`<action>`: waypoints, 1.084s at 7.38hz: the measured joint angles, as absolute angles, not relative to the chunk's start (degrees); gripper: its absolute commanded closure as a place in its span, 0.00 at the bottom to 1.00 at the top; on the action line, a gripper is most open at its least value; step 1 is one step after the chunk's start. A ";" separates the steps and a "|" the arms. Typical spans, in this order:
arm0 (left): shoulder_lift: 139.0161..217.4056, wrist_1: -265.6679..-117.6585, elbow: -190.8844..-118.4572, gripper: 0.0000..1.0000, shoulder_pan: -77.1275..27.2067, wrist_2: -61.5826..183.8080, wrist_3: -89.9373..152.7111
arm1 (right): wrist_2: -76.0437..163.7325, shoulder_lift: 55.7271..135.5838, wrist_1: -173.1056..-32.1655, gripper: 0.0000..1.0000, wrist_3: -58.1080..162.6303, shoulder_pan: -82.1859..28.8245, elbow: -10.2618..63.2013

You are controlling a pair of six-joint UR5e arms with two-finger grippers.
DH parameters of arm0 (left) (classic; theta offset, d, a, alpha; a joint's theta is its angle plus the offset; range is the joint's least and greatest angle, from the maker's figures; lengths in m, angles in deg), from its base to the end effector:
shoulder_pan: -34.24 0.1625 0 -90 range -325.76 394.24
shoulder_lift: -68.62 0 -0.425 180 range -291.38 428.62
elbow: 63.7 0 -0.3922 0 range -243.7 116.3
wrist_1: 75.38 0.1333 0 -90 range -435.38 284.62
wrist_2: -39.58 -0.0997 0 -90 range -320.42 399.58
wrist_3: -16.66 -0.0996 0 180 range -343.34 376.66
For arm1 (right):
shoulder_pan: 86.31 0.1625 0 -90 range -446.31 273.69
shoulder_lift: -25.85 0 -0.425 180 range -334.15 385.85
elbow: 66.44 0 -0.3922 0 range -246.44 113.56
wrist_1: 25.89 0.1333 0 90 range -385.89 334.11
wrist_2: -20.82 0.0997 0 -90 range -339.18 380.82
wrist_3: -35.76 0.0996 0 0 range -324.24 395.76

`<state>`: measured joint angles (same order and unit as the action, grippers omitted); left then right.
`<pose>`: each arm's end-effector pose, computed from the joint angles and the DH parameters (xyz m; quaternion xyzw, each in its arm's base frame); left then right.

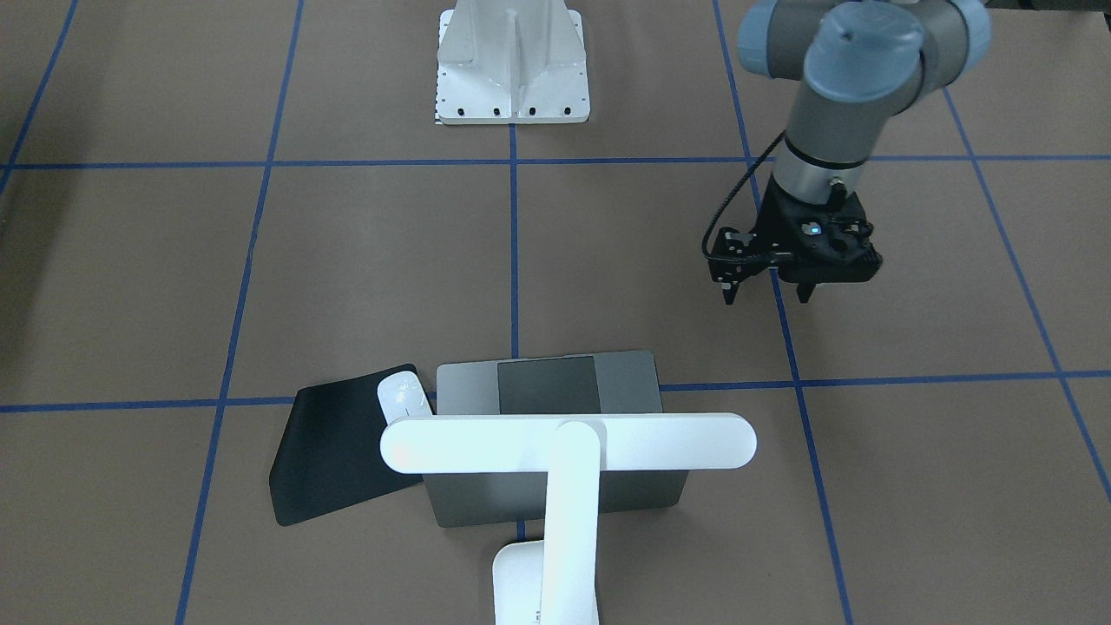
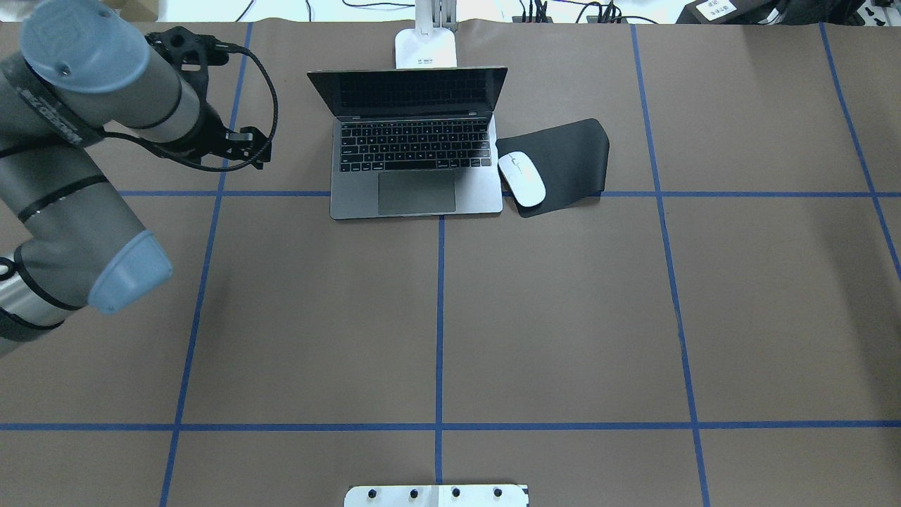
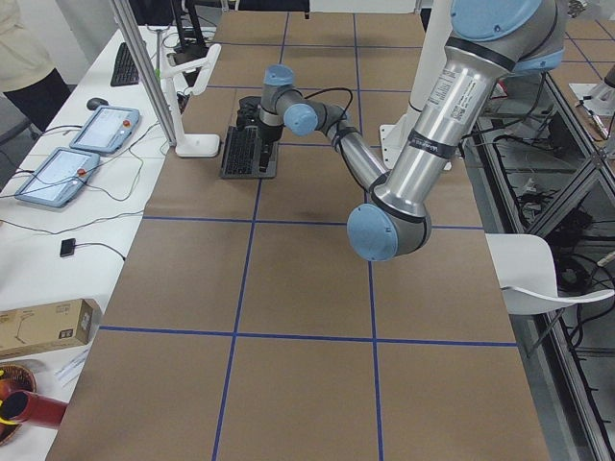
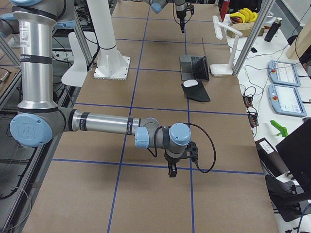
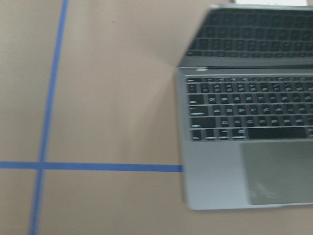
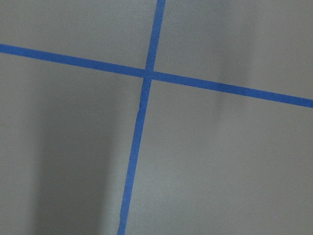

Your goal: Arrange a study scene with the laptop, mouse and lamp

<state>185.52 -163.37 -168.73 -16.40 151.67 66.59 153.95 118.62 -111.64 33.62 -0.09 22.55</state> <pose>0.3189 -0.5400 0.2862 0.1118 0.3636 -0.0199 0.9246 0.0340 -0.4744 0.6847 -0.0014 -0.3676 -0.0495 0.9287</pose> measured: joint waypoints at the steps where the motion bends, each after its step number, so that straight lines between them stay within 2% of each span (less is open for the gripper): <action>1: 184.91 -163.17 -166.42 0.08 -20.32 155.02 61.48 | 153.97 119.16 -111.54 0.00 35.98 -0.09 23.67; 6: 184.29 -162.99 -150.48 0.06 -40.92 168.41 32.57 | 150.87 120.57 -109.36 0.00 35.77 -0.09 24.94; 8: 183.54 -163.18 -145.60 0.05 -46.05 169.65 23.34 | 150.76 120.76 -109.31 0.00 35.37 -0.09 24.97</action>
